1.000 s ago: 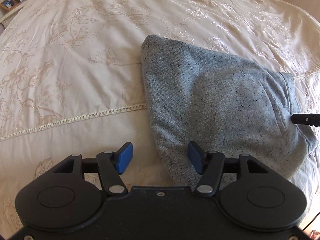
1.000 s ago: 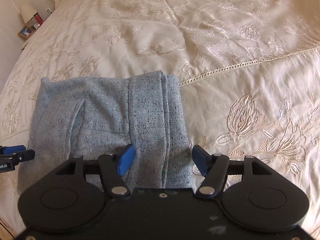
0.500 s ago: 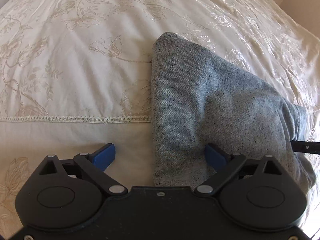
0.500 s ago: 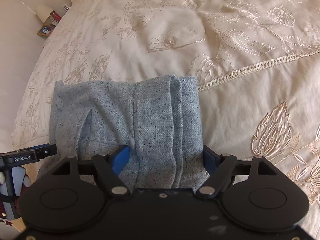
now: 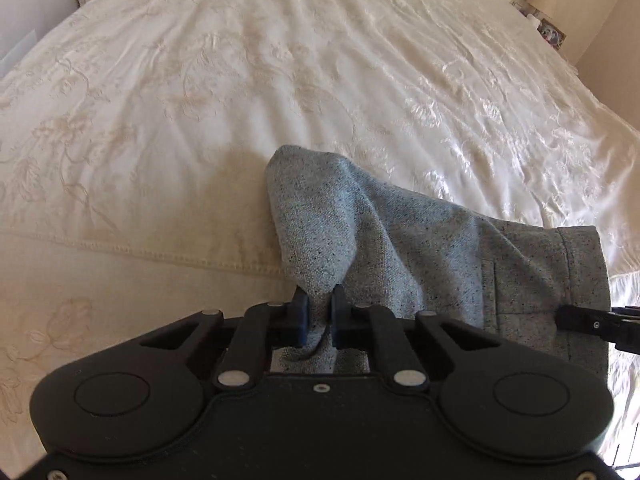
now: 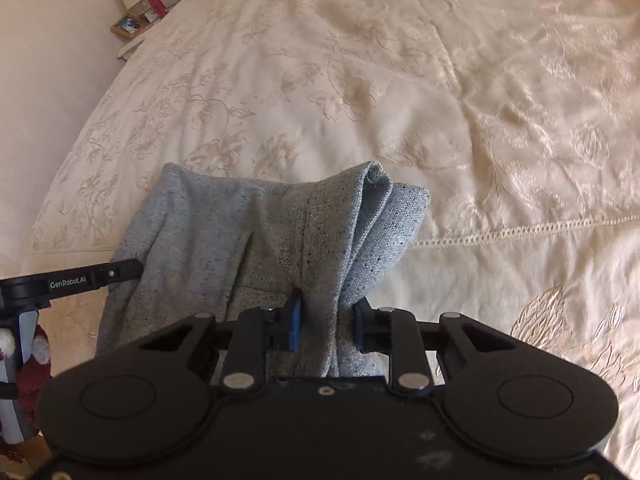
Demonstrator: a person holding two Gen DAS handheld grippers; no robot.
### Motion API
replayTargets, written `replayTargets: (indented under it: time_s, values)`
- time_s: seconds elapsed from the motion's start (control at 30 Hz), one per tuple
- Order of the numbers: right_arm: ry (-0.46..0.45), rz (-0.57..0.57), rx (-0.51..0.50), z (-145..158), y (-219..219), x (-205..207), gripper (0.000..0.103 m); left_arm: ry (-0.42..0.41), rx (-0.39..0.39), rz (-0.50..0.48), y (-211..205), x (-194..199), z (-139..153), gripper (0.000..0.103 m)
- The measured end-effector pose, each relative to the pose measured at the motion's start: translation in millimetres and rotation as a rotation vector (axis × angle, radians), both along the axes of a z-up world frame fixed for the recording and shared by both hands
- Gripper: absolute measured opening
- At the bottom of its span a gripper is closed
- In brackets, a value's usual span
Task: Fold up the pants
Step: 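Release the folded sweatpants and pull both grippers back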
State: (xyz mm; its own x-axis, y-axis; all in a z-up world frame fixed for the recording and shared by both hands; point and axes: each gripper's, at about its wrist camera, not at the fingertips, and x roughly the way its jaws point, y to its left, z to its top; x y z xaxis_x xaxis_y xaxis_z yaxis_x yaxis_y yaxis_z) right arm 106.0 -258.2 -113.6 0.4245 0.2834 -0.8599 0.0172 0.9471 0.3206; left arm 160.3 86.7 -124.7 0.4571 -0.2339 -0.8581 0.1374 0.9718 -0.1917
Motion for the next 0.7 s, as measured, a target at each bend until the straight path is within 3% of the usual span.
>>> replayTargets:
  time_s: [0.1, 0.17, 0.27, 0.33, 0.37, 0.43, 0.47, 0.5, 0.53, 0.57, 0.63, 0.7]
  values:
    - [-0.077, 0.045, -0.010, 26, 7, 22, 0.025, -0.083, 0.018, 0.007, 4, 14, 26, 0.013]
    - [-0.099, 0.051, 0.006, 37, 9, 44, 0.025, -0.091, 0.011, 0.034, 8, 38, 37, 0.013]
    - [-0.132, 0.055, 0.019, 42, 10, 85, 0.025, -0.096, -0.008, 0.078, 16, 73, 41, 0.014]
    - [-0.136, 0.056, 0.007, 35, 14, 114, 0.027, -0.094, 0.030, 0.079, 13, 94, 34, 0.019]
    - [-0.114, 0.042, 0.005, 26, 14, 129, 0.028, -0.079, 0.062, 0.088, 11, 105, 27, 0.028]
    - [-0.035, -0.007, -0.030, 1, 13, 155, 0.039, -0.022, 0.132, 0.121, 12, 123, 5, 0.029]
    - [0.010, -0.044, -0.094, -14, 13, 164, 0.038, 0.017, 0.169, 0.148, 14, 130, -11, 0.029]
    - [0.067, -0.087, -0.231, -31, 14, 171, 0.034, 0.061, 0.208, 0.180, 19, 133, -24, 0.028]
    - [0.101, -0.106, -0.329, -40, 15, 173, 0.036, 0.111, 0.236, 0.209, 25, 135, -34, 0.027]
    - [0.108, -0.113, -0.374, -44, 15, 171, 0.036, 0.151, 0.242, 0.231, 29, 135, -40, 0.026]
    - [0.072, -0.117, -0.338, -38, 13, 158, 0.036, 0.157, 0.201, 0.245, 36, 122, -39, 0.026]
    - [0.017, -0.088, -0.311, -22, 18, 143, 0.034, 0.129, 0.214, 0.213, 32, 109, -31, 0.026]
